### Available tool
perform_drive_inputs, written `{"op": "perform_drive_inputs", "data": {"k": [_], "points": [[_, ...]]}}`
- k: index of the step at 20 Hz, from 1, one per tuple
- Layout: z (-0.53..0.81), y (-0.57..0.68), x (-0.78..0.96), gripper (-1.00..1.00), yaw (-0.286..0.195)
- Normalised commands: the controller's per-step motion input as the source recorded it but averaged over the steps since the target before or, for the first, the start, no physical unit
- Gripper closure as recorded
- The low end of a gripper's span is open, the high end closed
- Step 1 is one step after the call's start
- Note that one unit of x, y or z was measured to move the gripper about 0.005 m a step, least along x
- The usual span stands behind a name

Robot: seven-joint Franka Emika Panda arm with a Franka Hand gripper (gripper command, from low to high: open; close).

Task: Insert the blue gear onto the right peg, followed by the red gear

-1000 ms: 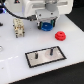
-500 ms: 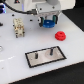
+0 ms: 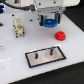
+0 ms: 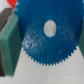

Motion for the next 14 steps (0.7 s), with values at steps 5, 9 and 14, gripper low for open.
{"op": "perform_drive_inputs", "data": {"k": [5,9,14], "points": [[0.42,-0.17,0.83,1.00,0.000],[0.29,-0.19,0.86,1.00,0.000],[0.16,-0.19,0.87,1.00,0.000]]}}
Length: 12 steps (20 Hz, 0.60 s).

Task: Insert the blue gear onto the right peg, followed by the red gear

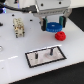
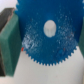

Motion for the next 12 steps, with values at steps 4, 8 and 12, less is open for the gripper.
{"op": "perform_drive_inputs", "data": {"k": [4,8,12], "points": [[0.06,-0.19,0.85,1.00,0.000],[0.01,-0.16,0.73,1.00,0.000],[0.01,-0.07,0.51,1.00,0.000]]}}
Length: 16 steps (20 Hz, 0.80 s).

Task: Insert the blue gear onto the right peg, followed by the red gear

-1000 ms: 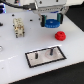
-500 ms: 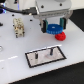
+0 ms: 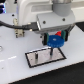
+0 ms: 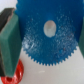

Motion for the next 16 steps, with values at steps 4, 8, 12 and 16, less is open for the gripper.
{"op": "perform_drive_inputs", "data": {"k": [4,8,12,16], "points": [[-0.06,-0.04,0.30,1.00,0.000],[-0.11,-0.23,0.10,1.00,0.000],[-0.12,-0.23,0.12,1.00,0.000],[-0.03,-0.07,0.07,1.00,0.000]]}}
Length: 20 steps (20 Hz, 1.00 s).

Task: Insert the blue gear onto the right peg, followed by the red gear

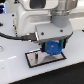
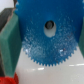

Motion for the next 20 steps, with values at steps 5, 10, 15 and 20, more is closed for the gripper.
{"op": "perform_drive_inputs", "data": {"k": [5,10,15,20], "points": [[-0.02,0.00,0.01,1.00,0.000],[0.35,-0.01,-0.01,1.00,0.000],[0.15,-0.05,0.08,1.00,0.000],[-0.06,0.00,0.22,1.00,0.000]]}}
